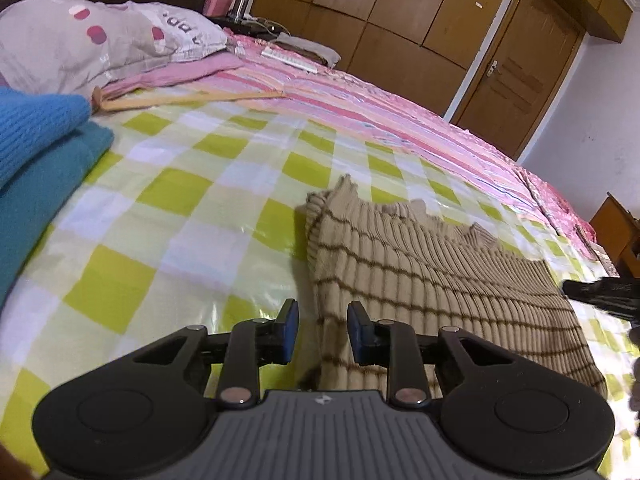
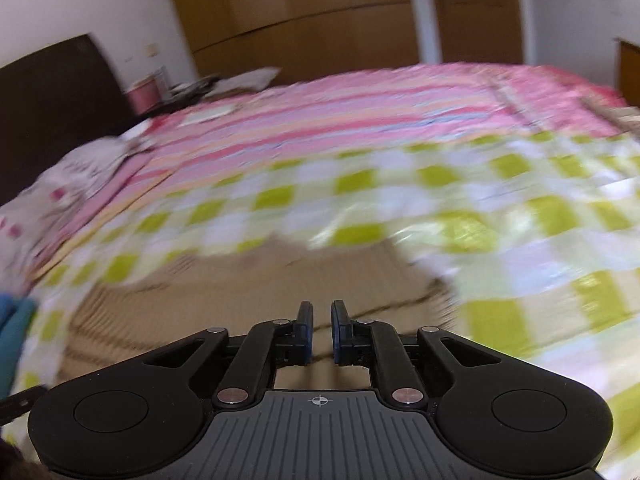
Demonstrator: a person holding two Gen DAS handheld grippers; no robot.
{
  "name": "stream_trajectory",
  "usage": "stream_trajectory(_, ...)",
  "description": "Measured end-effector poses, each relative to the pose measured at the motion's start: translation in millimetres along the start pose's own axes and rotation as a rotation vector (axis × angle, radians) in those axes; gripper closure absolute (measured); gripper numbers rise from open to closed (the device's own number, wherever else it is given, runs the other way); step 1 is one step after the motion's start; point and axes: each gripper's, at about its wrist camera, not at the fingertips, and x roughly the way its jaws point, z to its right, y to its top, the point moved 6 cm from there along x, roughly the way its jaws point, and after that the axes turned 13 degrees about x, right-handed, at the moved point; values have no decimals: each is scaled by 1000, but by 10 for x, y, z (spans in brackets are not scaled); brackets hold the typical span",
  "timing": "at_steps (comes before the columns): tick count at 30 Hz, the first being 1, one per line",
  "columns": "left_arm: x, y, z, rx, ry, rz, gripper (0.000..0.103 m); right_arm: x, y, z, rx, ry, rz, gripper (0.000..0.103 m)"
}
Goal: Fold small clothes
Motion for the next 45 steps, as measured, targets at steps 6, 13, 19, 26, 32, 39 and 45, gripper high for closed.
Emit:
stream_trajectory(6, -8, -274, 7, -12, 12, -95, 70, 229, -251, -58, -44, -83, -89, 88)
stream_trajectory(13, -86, -274, 5, -49, -16, -78, 71, 51, -280, -470, -94, 5, -83, 88)
stream_trajectory(19, -53, -321, -30, -50, -36, -98, 70, 136, -485, -971, -140, 82, -151, 86)
stream_trajectory(26, -60, -327, 13, -17, -67, -89, 70, 267, -675, -1516, -191, 139, -202, 84)
stream_trajectory(32, -12, -381, 23, -18, -89, -106, 70, 419, -757, -1942, -242, 172, -220, 70)
stream_trajectory(39, 20, -380, 28, -15, -100, -105, 70, 652, -831, -2307, -303, 161, -229, 62)
stream_trajectory(45, 27, -382, 42, -5, -97, -103, 70, 821, -899, -2441, -346, 120, -236, 60)
